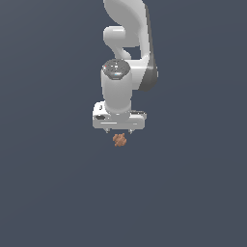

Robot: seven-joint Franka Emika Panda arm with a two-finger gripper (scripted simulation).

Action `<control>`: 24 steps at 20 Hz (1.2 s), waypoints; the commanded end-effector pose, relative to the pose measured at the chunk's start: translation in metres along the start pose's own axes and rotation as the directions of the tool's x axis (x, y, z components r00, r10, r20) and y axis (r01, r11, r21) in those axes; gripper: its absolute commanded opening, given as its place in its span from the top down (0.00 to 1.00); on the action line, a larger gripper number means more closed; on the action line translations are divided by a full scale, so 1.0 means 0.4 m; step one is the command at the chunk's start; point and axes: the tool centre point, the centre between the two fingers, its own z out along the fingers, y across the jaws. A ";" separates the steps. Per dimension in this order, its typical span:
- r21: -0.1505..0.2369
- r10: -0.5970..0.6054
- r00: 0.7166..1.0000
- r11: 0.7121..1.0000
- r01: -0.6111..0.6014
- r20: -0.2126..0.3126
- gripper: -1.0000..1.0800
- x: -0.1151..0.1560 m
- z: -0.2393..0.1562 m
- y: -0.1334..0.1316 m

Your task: Pick up the object and move it to a goal position.

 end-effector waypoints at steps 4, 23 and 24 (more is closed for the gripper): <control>0.003 0.007 1.000 1.000 -0.007 0.007 0.04 -0.004 0.002 0.007; 0.010 0.272 0.962 0.962 -0.272 0.000 0.04 -0.024 0.061 0.000; 0.010 0.298 0.954 0.954 -0.298 -0.001 0.04 -0.026 0.067 -0.001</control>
